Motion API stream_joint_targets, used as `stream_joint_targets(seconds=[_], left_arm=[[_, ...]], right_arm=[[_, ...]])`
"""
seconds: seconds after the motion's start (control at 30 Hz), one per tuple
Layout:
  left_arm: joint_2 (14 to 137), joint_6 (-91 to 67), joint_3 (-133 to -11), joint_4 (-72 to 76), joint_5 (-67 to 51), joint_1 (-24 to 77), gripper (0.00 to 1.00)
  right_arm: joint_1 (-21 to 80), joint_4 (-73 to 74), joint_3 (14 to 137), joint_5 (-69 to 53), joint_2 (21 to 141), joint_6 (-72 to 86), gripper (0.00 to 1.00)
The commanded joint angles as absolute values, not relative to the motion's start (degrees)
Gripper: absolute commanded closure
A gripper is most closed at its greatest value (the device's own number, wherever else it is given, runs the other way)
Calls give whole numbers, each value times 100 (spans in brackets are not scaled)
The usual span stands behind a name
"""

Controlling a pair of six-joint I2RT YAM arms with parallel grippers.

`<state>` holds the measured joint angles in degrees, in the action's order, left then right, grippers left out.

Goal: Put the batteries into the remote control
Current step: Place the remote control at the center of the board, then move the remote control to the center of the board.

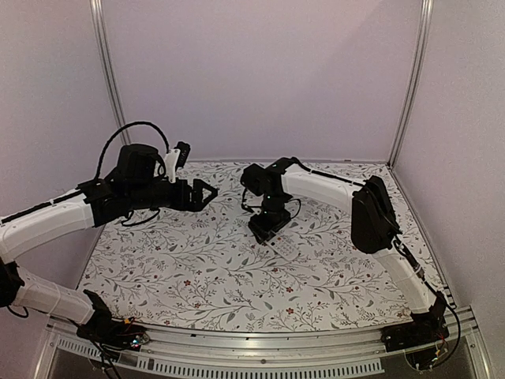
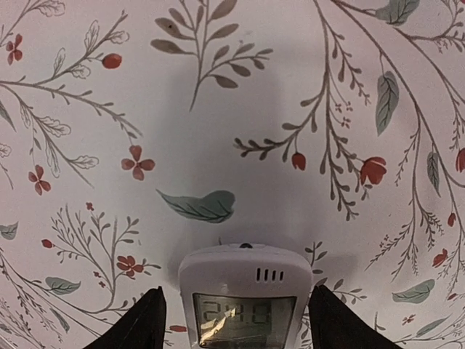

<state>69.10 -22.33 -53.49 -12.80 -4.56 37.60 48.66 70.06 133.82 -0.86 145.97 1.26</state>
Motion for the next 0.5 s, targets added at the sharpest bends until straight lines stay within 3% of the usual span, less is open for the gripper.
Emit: stream_joint_targets(seconds=[0.0,0.37,0.47], left_arm=[[6852,-2179,-5339,-1405,-396,3691,0],[6833,-2240,-5199,-1337,-285,3693,0],[6846,-2256,-5181,-1344,-225,3692,1]], right_arm=[[4774,6778,13105,-350,14447,178,31],[3989,4931,9813,-687,11489,417,28],[3822,4843,9306,-263,11213,339,29]])
